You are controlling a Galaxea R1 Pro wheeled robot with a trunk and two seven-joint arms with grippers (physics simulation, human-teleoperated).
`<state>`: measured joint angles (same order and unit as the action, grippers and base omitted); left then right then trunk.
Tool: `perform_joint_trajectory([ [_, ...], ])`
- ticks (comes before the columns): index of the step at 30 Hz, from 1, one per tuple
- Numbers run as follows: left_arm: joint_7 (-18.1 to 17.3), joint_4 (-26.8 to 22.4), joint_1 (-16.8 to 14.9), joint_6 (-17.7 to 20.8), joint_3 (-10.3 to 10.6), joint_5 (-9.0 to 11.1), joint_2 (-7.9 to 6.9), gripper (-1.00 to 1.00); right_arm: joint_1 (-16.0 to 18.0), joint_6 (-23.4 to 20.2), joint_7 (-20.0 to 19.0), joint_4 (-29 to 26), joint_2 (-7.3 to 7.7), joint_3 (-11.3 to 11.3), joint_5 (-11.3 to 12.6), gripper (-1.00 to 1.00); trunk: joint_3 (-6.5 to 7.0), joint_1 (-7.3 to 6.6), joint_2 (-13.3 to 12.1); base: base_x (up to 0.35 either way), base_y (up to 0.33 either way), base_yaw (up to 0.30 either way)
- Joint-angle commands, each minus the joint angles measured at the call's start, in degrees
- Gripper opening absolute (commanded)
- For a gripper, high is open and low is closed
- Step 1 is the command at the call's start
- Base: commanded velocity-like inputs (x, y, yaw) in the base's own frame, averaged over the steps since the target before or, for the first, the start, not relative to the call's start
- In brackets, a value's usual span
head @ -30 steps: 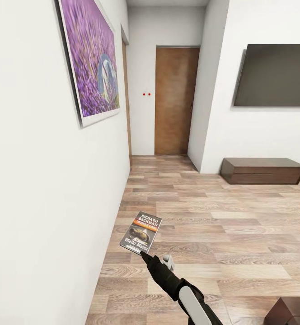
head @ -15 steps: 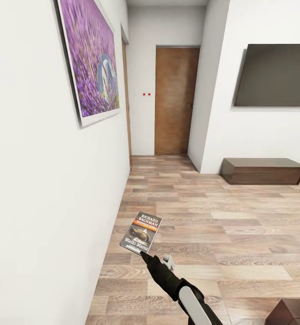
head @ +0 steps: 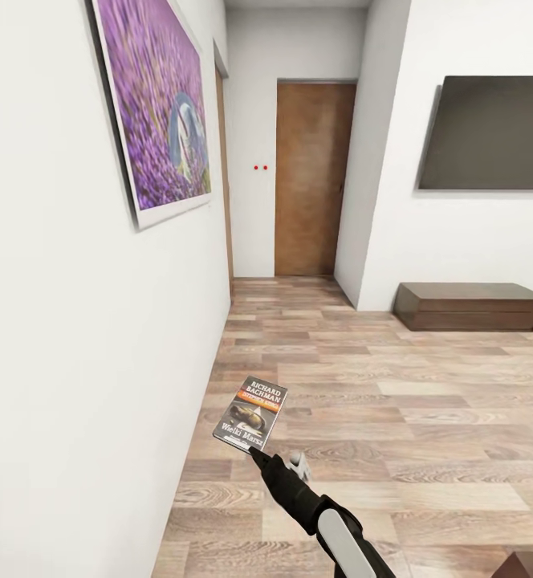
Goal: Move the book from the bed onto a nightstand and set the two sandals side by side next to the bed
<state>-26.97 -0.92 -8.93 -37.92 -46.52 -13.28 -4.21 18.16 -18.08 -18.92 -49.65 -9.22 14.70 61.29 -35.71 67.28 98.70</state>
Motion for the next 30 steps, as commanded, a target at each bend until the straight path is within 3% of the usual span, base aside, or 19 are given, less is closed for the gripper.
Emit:
perform_joint_trajectory([
  [1, -0.19, 0.04, -0.03, -0.14, -0.50, -0.45, -0.02, 1.00, 0.03, -0.29, -0.05, 0.00, 0.00, -0.03, 0.49, -1.00, -0.06, 0.01, 0.02, 0.152, 0.000, 0.000],
  [30, -0.19, 0.04, -0.03, -0.14, -0.50, -0.43, -0.01, 1.00, 0.03, -0.24, -0.06, 0.00, 0.00, 0.24, 0.49, -1.00, -0.06, 0.01, 0.02, 0.143, -0.029, 0.000],
])
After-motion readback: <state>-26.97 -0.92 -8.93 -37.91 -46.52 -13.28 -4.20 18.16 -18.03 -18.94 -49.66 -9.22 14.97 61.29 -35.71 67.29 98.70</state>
